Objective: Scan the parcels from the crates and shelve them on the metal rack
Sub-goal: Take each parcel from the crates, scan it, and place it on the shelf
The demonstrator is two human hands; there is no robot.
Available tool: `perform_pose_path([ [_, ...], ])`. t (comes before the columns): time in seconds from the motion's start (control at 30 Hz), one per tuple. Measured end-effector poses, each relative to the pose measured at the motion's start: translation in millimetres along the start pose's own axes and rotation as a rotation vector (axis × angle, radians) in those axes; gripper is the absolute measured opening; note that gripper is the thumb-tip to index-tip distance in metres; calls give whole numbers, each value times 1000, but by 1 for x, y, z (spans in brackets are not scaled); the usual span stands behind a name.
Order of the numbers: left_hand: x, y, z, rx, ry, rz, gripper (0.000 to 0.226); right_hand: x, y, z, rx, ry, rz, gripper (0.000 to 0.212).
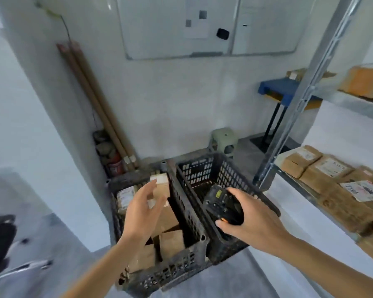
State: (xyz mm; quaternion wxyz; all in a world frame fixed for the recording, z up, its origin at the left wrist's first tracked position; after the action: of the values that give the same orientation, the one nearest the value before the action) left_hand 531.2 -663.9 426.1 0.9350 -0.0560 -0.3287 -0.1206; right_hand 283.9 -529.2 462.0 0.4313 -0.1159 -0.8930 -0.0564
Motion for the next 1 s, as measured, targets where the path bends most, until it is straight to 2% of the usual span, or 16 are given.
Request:
perform_pose_path([
  [0.2, 4, -58, -77, 141, -56, 66, 53, -66, -102, 1, 31, 16, -165, 88],
  [0.4, -10, -116, -149, 289, -59, 119, 52, -134, -193, 10, 27, -11, -249, 81],
  [0.67, -41, -154, -222, 435, -76, 70, 54, -218, -244, 22, -14, -69, -372, 76],
  [0.83, -64, -170, -259, 498, -49, 12, 55, -262, -266, 33, -57, -123, -388, 68],
  [1.0, -81, -180, -288, 548, -45, -12, 47, -305, -286, 39, -86, -151, -406, 60],
])
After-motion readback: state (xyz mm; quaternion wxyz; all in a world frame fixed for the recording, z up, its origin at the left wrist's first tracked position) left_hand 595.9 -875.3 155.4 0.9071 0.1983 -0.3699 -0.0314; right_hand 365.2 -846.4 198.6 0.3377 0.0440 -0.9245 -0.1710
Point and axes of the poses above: each hand's wrist, its own y-axis away from the middle knuckle, its own x-axis out of the back of the hand, z = x × y, the point moved 2 cm from there along -y, towards the middle knuckle, and after that the axes turned 13 degrees about -y, right-handed, at the moved point
